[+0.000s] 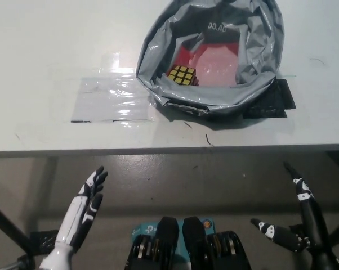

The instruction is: Use the right hand to pick up a rubix's cube and place it into a plastic bag and lift the bag

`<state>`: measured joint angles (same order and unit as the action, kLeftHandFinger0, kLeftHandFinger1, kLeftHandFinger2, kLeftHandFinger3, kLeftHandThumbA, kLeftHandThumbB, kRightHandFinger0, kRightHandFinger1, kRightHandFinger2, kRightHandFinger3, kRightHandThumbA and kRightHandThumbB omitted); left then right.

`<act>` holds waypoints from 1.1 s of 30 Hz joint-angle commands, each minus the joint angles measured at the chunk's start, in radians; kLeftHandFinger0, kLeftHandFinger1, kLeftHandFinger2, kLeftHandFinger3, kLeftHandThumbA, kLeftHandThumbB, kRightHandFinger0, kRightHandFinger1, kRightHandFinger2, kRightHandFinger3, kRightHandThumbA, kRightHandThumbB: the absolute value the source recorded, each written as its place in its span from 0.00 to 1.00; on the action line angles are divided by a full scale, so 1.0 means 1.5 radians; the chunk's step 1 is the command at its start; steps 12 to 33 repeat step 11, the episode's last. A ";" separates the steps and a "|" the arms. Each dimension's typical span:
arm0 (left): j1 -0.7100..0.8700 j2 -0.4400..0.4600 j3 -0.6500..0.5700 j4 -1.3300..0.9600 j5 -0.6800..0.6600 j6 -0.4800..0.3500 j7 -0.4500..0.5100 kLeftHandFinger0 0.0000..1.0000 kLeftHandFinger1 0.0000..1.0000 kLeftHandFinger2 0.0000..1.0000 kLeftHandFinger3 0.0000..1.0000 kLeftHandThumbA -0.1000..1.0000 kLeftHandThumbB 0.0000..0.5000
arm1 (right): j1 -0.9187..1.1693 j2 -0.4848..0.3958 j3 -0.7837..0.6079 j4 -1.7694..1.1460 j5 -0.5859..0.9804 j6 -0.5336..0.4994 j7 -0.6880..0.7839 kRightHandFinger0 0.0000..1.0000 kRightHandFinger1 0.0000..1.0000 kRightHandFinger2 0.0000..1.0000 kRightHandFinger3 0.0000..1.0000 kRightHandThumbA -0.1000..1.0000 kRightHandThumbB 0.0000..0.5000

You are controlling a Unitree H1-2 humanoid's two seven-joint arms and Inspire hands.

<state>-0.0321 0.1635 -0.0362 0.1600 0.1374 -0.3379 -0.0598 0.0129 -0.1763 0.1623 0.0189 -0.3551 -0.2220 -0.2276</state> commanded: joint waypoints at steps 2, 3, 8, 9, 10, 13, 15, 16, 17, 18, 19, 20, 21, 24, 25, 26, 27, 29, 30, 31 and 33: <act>-0.003 -0.004 0.005 -0.019 -0.006 -0.037 0.011 1.00 1.00 1.00 1.00 1.00 0.65 | 0.002 0.011 -0.001 0.017 0.047 -0.041 0.032 1.00 1.00 1.00 1.00 1.00 0.55; -0.005 -0.004 0.006 -0.021 -0.005 -0.033 0.011 1.00 1.00 1.00 1.00 1.00 0.65 | 0.004 0.009 0.000 0.018 0.053 -0.039 0.040 1.00 1.00 1.00 1.00 1.00 0.53; -0.009 -0.003 0.009 -0.017 -0.008 -0.032 0.011 1.00 1.00 1.00 1.00 1.00 0.63 | 0.004 0.010 -0.002 0.018 0.068 -0.041 0.052 1.00 1.00 1.00 1.00 1.00 0.50; -0.009 -0.002 0.010 -0.019 -0.004 -0.028 0.012 1.00 1.00 1.00 1.00 1.00 0.61 | 0.003 0.012 0.000 0.021 0.068 -0.042 0.055 1.00 1.00 1.00 1.00 1.00 0.50; -0.008 -0.001 0.010 -0.020 -0.002 -0.027 0.012 1.00 1.00 1.00 1.00 1.00 0.61 | 0.003 0.012 0.001 0.021 0.068 -0.042 0.056 1.00 1.00 1.00 1.00 1.00 0.50; -0.008 -0.001 0.010 -0.020 -0.002 -0.027 0.012 1.00 1.00 1.00 1.00 1.00 0.61 | 0.003 0.012 0.001 0.021 0.068 -0.042 0.056 1.00 1.00 1.00 1.00 1.00 0.50; -0.008 -0.001 0.010 -0.020 -0.002 -0.027 0.012 1.00 1.00 1.00 1.00 1.00 0.61 | 0.003 0.012 0.001 0.021 0.068 -0.042 0.056 1.00 1.00 1.00 1.00 1.00 0.50; -0.008 -0.001 0.010 -0.020 -0.002 -0.027 0.012 1.00 1.00 1.00 1.00 1.00 0.61 | 0.003 0.012 0.001 0.021 0.068 -0.042 0.056 1.00 1.00 1.00 1.00 1.00 0.50; -0.008 -0.001 0.010 -0.020 -0.002 -0.027 0.012 1.00 1.00 1.00 1.00 1.00 0.61 | 0.003 0.012 0.001 0.021 0.068 -0.042 0.056 1.00 1.00 1.00 1.00 1.00 0.50; -0.008 -0.001 0.010 -0.020 -0.002 -0.027 0.012 1.00 1.00 1.00 1.00 1.00 0.61 | 0.003 0.012 0.001 0.021 0.068 -0.042 0.056 1.00 1.00 1.00 1.00 1.00 0.50; -0.008 -0.001 0.010 -0.020 -0.002 -0.027 0.012 1.00 1.00 1.00 1.00 1.00 0.61 | 0.003 0.012 0.001 0.021 0.068 -0.042 0.056 1.00 1.00 1.00 1.00 1.00 0.50; -0.008 -0.001 0.010 -0.020 -0.002 -0.027 0.012 1.00 1.00 1.00 1.00 1.00 0.61 | 0.003 0.012 0.001 0.021 0.068 -0.042 0.056 1.00 1.00 1.00 1.00 1.00 0.50; -0.008 -0.001 0.010 -0.020 -0.002 -0.027 0.012 1.00 1.00 1.00 1.00 1.00 0.61 | 0.003 0.012 0.001 0.021 0.068 -0.042 0.056 1.00 1.00 1.00 1.00 1.00 0.50; -0.008 -0.001 0.010 -0.020 -0.002 -0.027 0.012 1.00 1.00 1.00 1.00 1.00 0.61 | 0.003 0.012 0.001 0.021 0.068 -0.042 0.056 1.00 1.00 1.00 1.00 1.00 0.50; -0.008 -0.001 0.010 -0.020 -0.002 -0.027 0.012 1.00 1.00 1.00 1.00 1.00 0.61 | 0.003 0.012 0.001 0.021 0.068 -0.042 0.056 1.00 1.00 1.00 1.00 1.00 0.50; -0.008 -0.001 0.010 -0.020 -0.002 -0.027 0.012 1.00 1.00 1.00 1.00 1.00 0.61 | 0.003 0.012 0.001 0.021 0.068 -0.042 0.056 1.00 1.00 1.00 1.00 1.00 0.50; -0.008 -0.001 0.010 -0.020 -0.002 -0.027 0.012 1.00 1.00 1.00 1.00 1.00 0.61 | 0.003 0.012 0.001 0.021 0.068 -0.042 0.056 1.00 1.00 1.00 1.00 1.00 0.50; -0.008 -0.001 0.010 -0.020 -0.002 -0.027 0.012 1.00 1.00 1.00 1.00 1.00 0.61 | 0.003 0.012 0.001 0.021 0.068 -0.042 0.056 1.00 1.00 1.00 1.00 1.00 0.50; -0.008 -0.001 0.010 -0.020 -0.002 -0.027 0.012 1.00 1.00 1.00 1.00 1.00 0.61 | 0.003 0.012 0.001 0.021 0.068 -0.042 0.056 1.00 1.00 1.00 1.00 1.00 0.50; -0.008 -0.001 0.010 -0.020 -0.002 -0.027 0.012 1.00 1.00 1.00 1.00 1.00 0.61 | 0.003 0.012 0.001 0.021 0.068 -0.042 0.056 1.00 1.00 1.00 1.00 1.00 0.50; -0.008 -0.001 0.010 -0.020 -0.002 -0.027 0.012 1.00 1.00 1.00 1.00 1.00 0.61 | 0.003 0.012 0.001 0.021 0.068 -0.042 0.056 1.00 1.00 1.00 1.00 1.00 0.50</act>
